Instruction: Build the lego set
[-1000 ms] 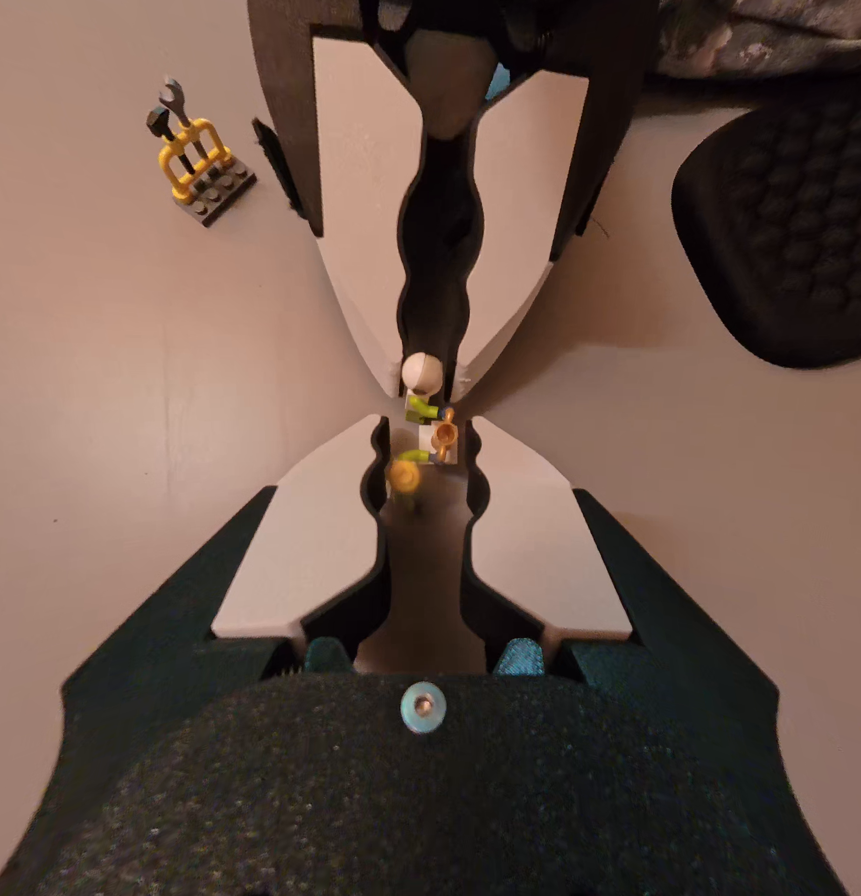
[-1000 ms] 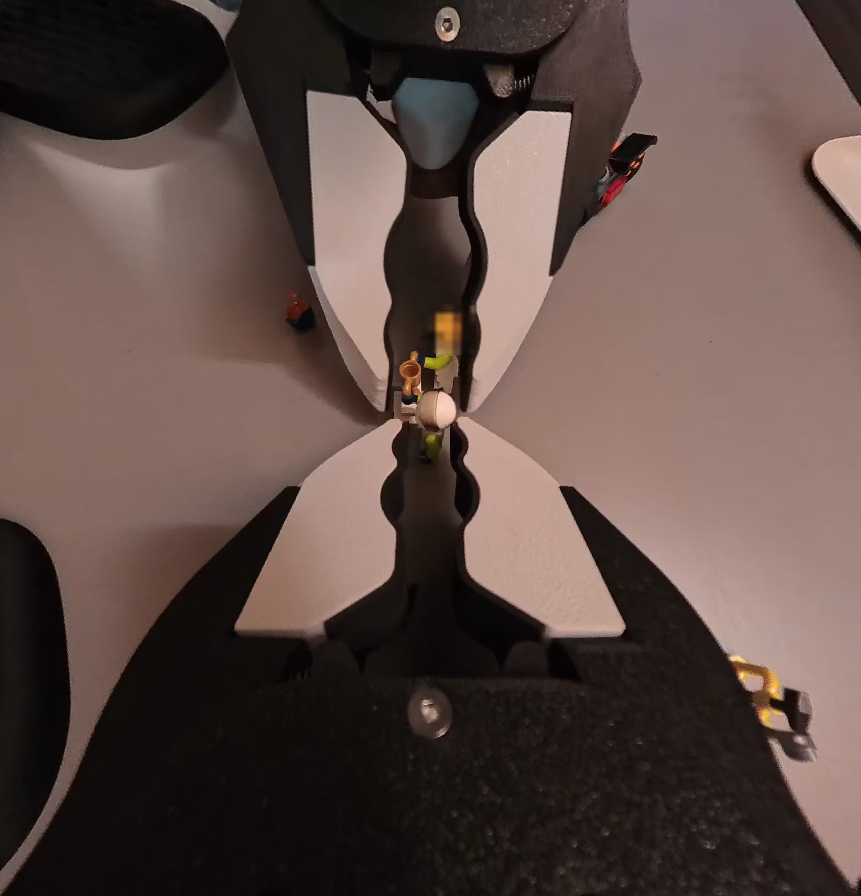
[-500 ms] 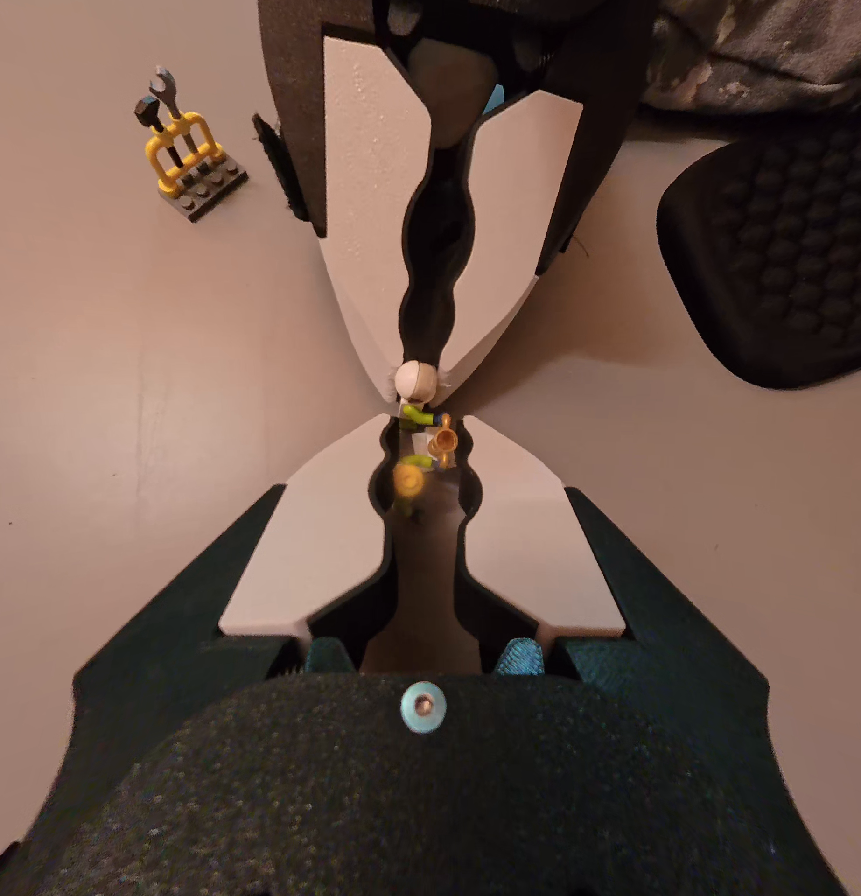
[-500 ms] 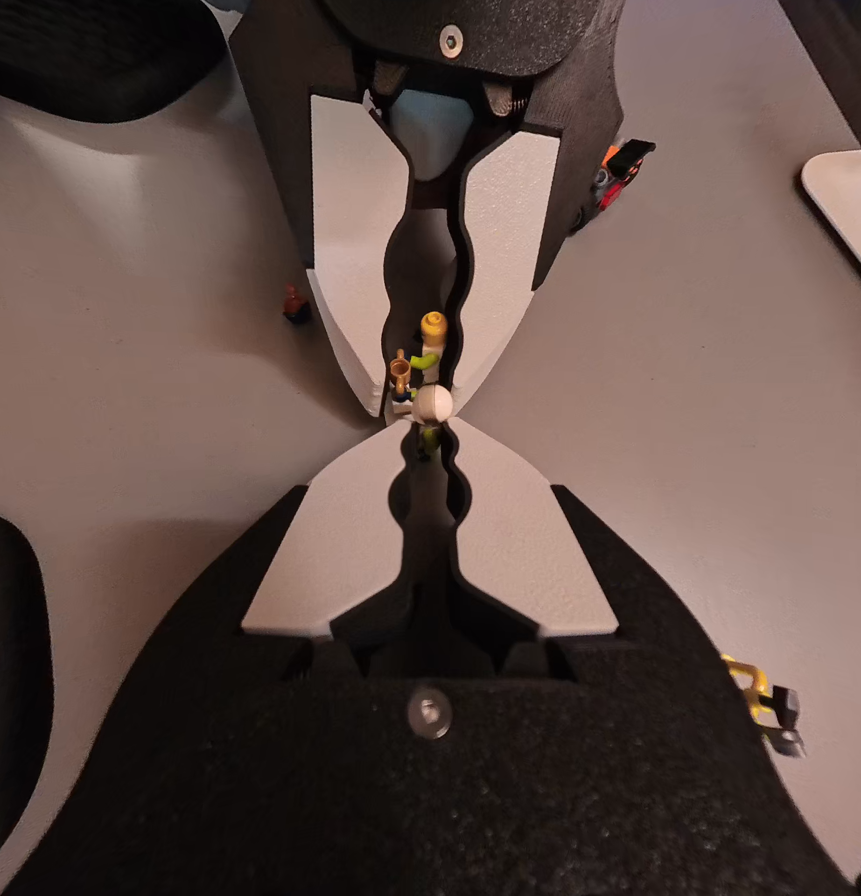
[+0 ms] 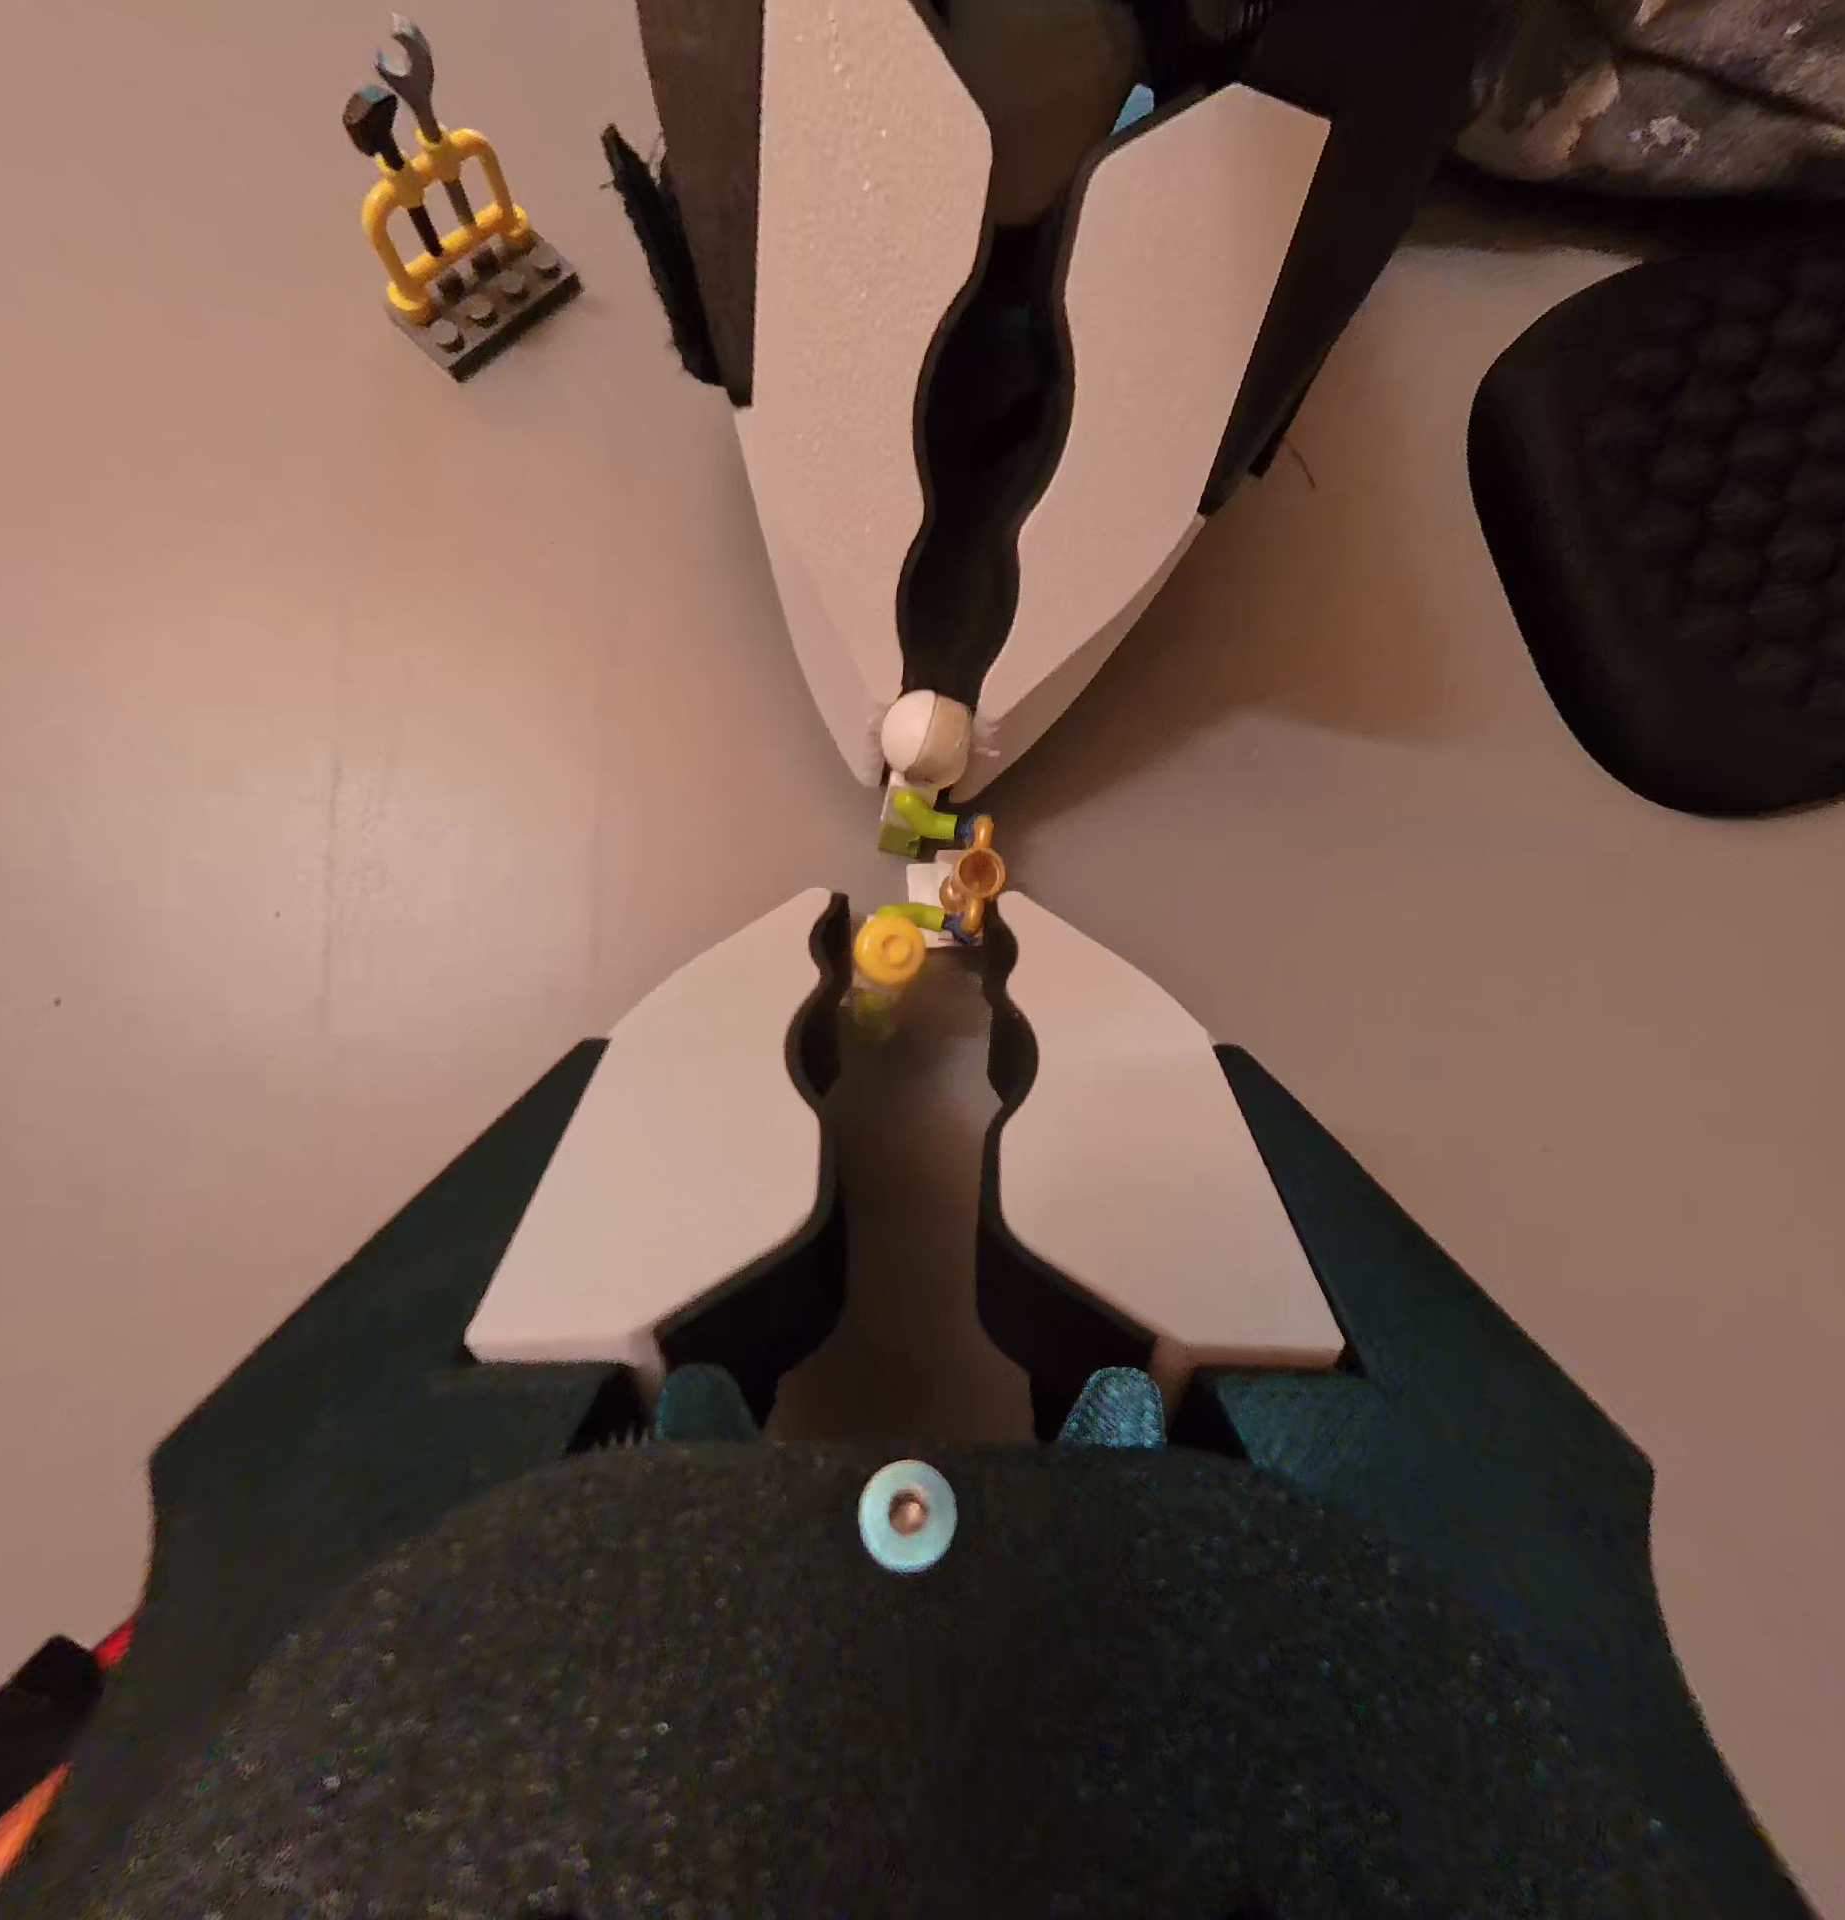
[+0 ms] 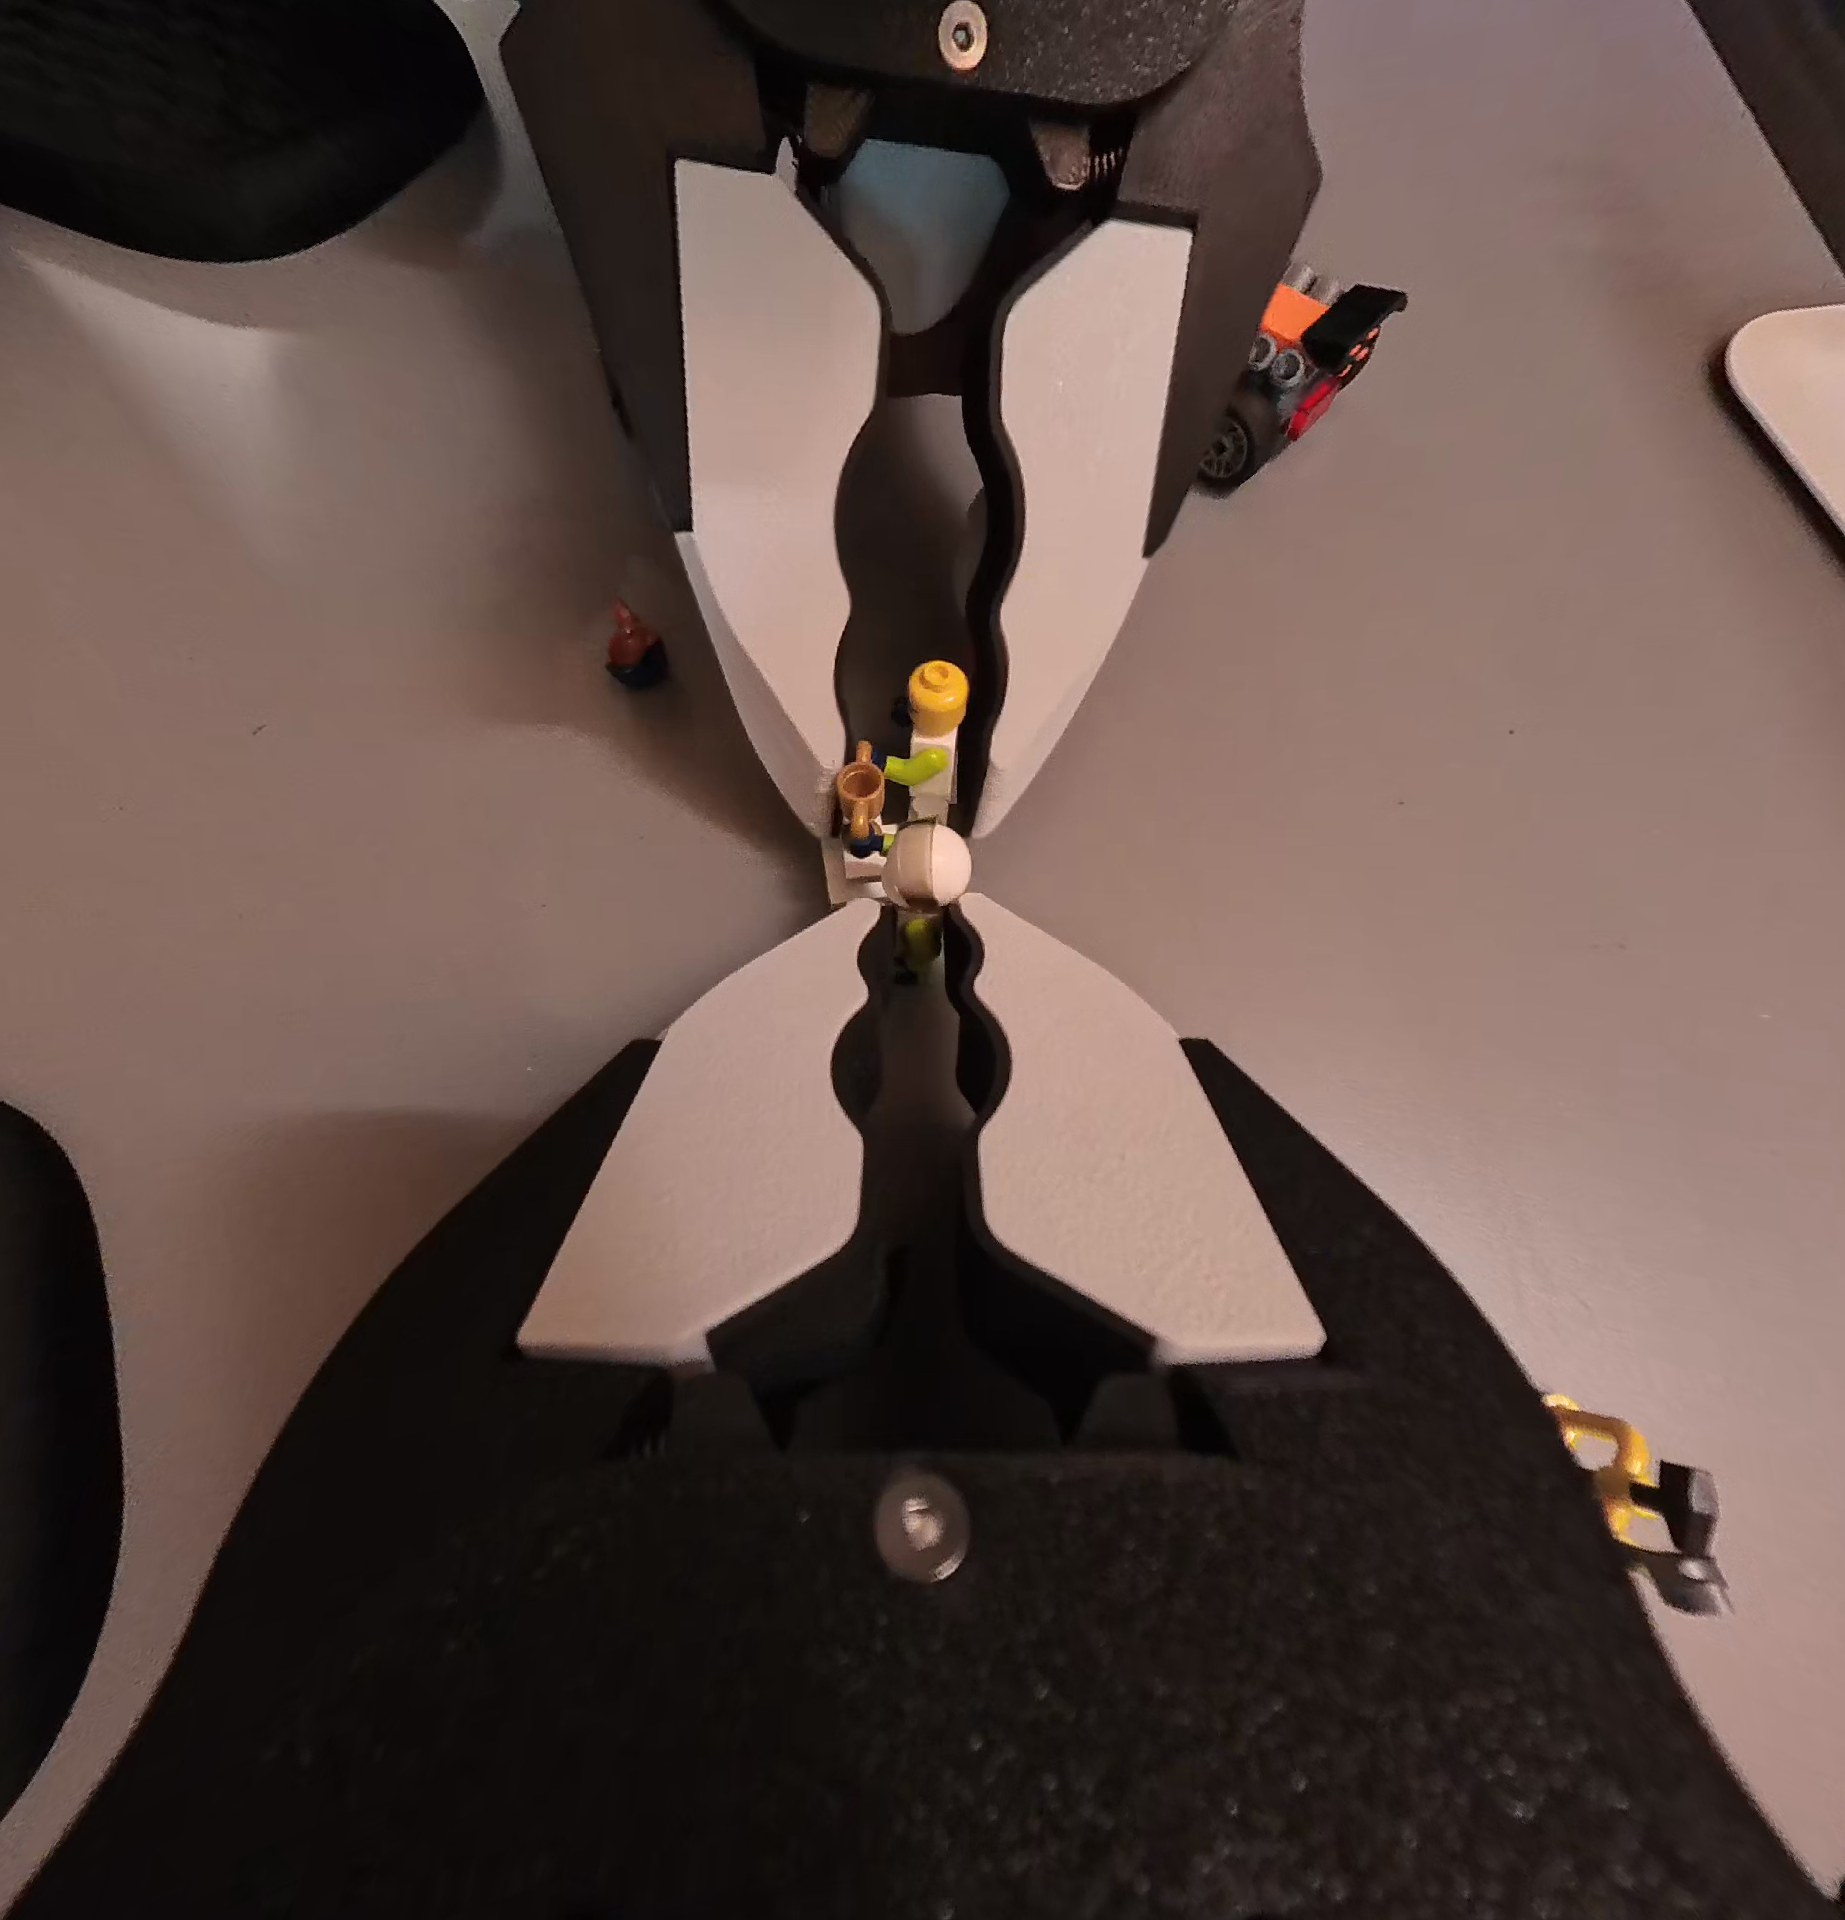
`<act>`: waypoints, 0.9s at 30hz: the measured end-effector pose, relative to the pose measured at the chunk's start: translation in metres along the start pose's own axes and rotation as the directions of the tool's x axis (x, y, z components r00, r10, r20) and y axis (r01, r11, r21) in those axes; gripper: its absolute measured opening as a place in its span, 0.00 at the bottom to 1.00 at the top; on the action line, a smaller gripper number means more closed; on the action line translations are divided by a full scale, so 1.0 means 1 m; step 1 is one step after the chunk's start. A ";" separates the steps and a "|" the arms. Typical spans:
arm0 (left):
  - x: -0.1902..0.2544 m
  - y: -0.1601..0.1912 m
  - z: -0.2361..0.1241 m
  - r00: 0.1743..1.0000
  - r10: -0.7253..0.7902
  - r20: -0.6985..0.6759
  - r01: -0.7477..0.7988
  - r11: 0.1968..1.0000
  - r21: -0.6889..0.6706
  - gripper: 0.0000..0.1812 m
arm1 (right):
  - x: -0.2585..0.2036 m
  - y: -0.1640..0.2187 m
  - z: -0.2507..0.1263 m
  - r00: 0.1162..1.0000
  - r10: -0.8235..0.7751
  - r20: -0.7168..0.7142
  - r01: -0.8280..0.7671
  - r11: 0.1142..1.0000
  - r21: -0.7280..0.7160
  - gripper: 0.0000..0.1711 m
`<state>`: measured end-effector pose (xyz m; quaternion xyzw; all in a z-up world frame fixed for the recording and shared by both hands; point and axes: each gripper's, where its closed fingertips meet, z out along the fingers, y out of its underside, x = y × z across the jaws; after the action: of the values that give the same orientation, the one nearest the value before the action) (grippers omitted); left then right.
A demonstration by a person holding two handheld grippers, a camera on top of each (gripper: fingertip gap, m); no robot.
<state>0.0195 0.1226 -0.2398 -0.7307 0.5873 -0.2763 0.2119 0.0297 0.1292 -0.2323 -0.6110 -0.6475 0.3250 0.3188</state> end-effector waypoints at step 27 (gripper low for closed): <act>0.004 0.002 0.009 0.991 0.082 0.103 -0.077 0.996 -0.047 0.15 | -0.002 0.000 -0.001 1.000 0.005 0.012 -0.005 1.000 0.003 0.05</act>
<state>0.0242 0.1184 -0.2472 -0.7246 0.6098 -0.2162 0.2372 0.0308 0.1272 -0.2318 -0.6101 -0.6473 0.3307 0.3151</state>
